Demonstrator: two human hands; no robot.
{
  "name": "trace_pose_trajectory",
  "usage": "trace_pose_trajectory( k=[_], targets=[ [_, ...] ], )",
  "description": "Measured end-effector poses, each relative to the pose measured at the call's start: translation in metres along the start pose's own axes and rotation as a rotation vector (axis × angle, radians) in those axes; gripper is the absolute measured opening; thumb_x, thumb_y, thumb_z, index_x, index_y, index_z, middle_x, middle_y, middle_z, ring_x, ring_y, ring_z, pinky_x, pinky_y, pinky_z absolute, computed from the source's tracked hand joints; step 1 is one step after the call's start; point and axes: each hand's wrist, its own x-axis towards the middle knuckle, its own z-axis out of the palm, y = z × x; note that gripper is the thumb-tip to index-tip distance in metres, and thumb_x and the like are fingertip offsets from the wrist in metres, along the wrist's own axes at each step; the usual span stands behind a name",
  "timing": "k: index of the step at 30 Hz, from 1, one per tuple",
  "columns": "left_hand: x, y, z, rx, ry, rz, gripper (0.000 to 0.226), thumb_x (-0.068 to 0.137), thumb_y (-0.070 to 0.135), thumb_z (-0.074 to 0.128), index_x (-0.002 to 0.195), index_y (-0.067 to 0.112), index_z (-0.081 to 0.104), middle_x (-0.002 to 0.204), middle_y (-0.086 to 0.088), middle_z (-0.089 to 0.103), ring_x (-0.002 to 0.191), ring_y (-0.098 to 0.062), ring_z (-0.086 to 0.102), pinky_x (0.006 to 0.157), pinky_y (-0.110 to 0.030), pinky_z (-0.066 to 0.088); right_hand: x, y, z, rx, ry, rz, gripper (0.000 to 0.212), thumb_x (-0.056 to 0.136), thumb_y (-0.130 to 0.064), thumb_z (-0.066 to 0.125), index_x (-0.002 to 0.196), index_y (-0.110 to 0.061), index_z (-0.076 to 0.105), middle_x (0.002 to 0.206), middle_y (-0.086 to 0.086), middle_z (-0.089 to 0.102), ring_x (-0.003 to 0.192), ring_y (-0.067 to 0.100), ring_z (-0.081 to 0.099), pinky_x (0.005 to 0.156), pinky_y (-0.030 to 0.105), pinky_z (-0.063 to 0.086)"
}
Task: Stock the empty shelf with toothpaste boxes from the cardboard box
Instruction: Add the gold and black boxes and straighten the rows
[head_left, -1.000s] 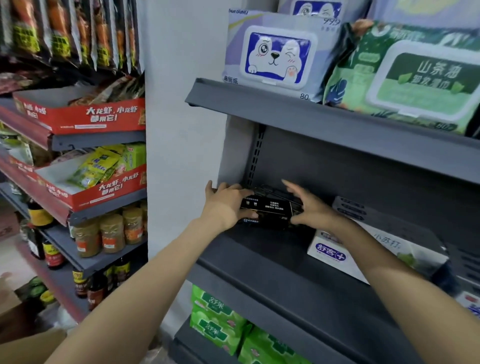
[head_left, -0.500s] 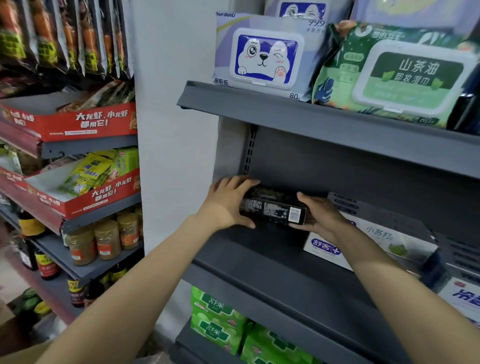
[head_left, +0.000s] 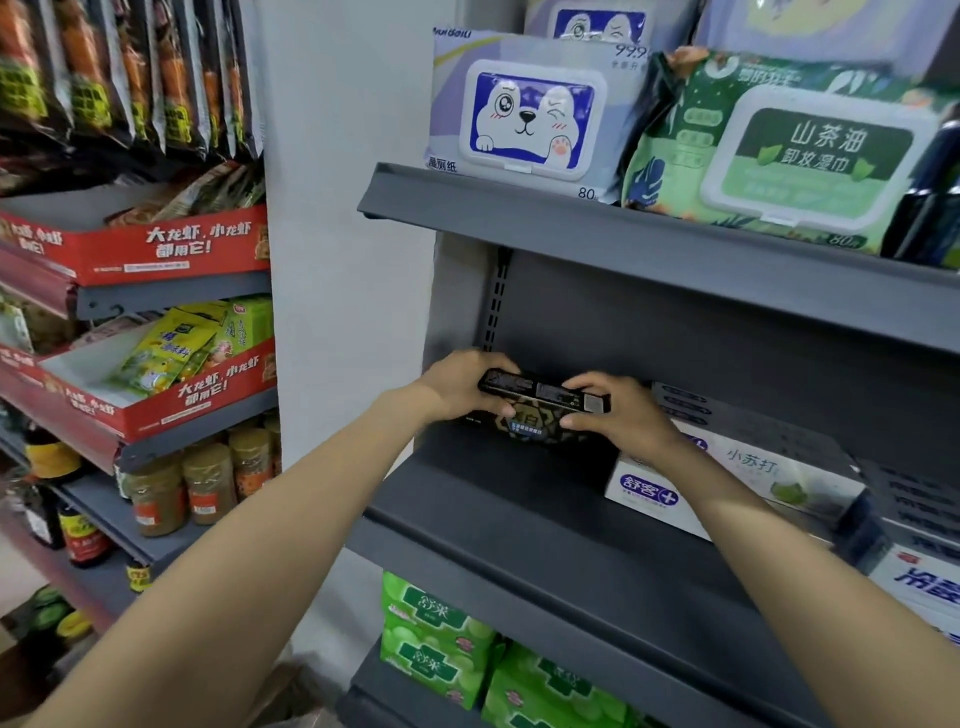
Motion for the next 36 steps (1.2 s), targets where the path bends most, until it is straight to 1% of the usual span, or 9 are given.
trace_pose_trajectory(
  k=[4,7,10,15,18,22,26,30,36],
  targets=[
    [0.0,-0.001,0.008,-0.105,0.294,-0.123,0.082,0.072,0.029,0.081,0.14,0.016,0.037,0.135,-0.014,0.044,0.126,-0.028,0.042,0.102,-0.027,0.034,0.003,0.007,0.006,0.111,0.03,0.074,0.043,0.082,-0.017,0.07,0.123,-0.007,0.06,0.122,0.013,0.063,0.118,0.02,0.054,0.086,0.022,0.035],
    [-0.001,-0.005,0.019,-0.266,0.345,-0.315,0.089,0.073,0.031,0.08,0.138,0.004,0.026,0.138,-0.018,0.042,0.13,-0.032,0.039,0.103,-0.033,0.035,0.005,0.014,0.016,0.208,0.067,0.136,0.042,0.084,-0.019,0.069,0.123,-0.008,0.059,0.121,0.013,0.063,0.109,0.017,0.056,0.082,0.026,0.043],
    [-0.002,-0.012,0.03,-0.392,0.314,-0.416,0.086,0.075,0.036,0.077,0.137,0.003,0.027,0.14,-0.014,0.045,0.128,-0.03,0.044,0.103,-0.036,0.04,0.005,0.016,0.018,0.235,0.077,0.17,0.043,0.083,-0.019,0.07,0.124,-0.011,0.058,0.121,0.013,0.063,0.115,0.022,0.057,0.097,0.037,0.044],
    [-0.001,-0.014,0.041,-0.27,0.229,-0.323,0.082,0.079,0.022,0.075,0.144,0.008,0.026,0.142,-0.015,0.043,0.131,-0.028,0.042,0.104,-0.03,0.035,0.004,0.012,0.023,-0.213,0.089,0.121,0.043,0.087,-0.017,0.066,0.128,-0.01,0.056,0.128,0.015,0.051,0.123,0.029,0.048,0.1,0.027,0.035],
    [0.003,-0.014,0.05,-0.158,0.139,-0.268,0.072,0.082,0.016,0.071,0.143,0.01,0.034,0.141,-0.014,0.043,0.13,-0.027,0.043,0.108,-0.027,0.032,0.0,0.013,0.034,-0.487,0.064,0.134,0.037,0.09,-0.018,0.06,0.126,-0.01,0.054,0.126,0.015,0.045,0.123,0.033,0.044,0.1,0.035,0.039],
    [0.003,-0.013,0.054,-0.009,0.071,-0.216,0.057,0.086,0.013,0.063,0.14,0.014,0.043,0.145,-0.013,0.034,0.133,-0.027,0.04,0.111,-0.024,0.025,-0.006,0.007,0.039,-0.645,0.019,0.136,0.035,0.094,-0.016,0.052,0.127,-0.009,0.046,0.128,0.014,0.043,0.124,0.034,0.042,0.091,0.041,0.045],
    [-0.003,-0.003,0.053,0.181,0.071,-0.201,0.059,0.089,0.017,0.057,0.143,0.014,0.035,0.148,-0.013,0.029,0.136,-0.033,0.029,0.11,-0.042,0.032,-0.012,0.001,0.036,-0.672,0.047,0.112,0.044,0.092,-0.021,0.055,0.133,-0.012,0.043,0.134,0.01,0.041,0.127,0.029,0.038,0.101,0.037,0.037],
    [-0.03,0.022,0.044,0.443,0.164,-0.091,0.048,0.091,0.017,0.052,0.137,0.014,0.038,0.14,-0.008,0.039,0.129,-0.028,0.036,0.102,-0.039,0.034,-0.033,-0.015,0.04,-0.574,0.127,0.024,0.042,0.092,-0.018,0.051,0.133,-0.014,0.046,0.135,0.006,0.044,0.126,0.025,0.037,0.104,0.031,0.031],
    [-0.104,0.051,0.041,0.566,0.334,-0.051,0.033,0.092,0.015,0.042,0.124,0.015,0.051,0.123,-0.007,0.057,0.115,-0.027,0.05,0.09,-0.037,0.038,-0.098,-0.06,0.057,-0.396,0.102,-0.098,0.033,0.089,-0.012,0.05,0.121,-0.013,0.057,0.123,0.009,0.054,0.117,0.028,0.045,0.098,0.035,0.04]
  ],
)
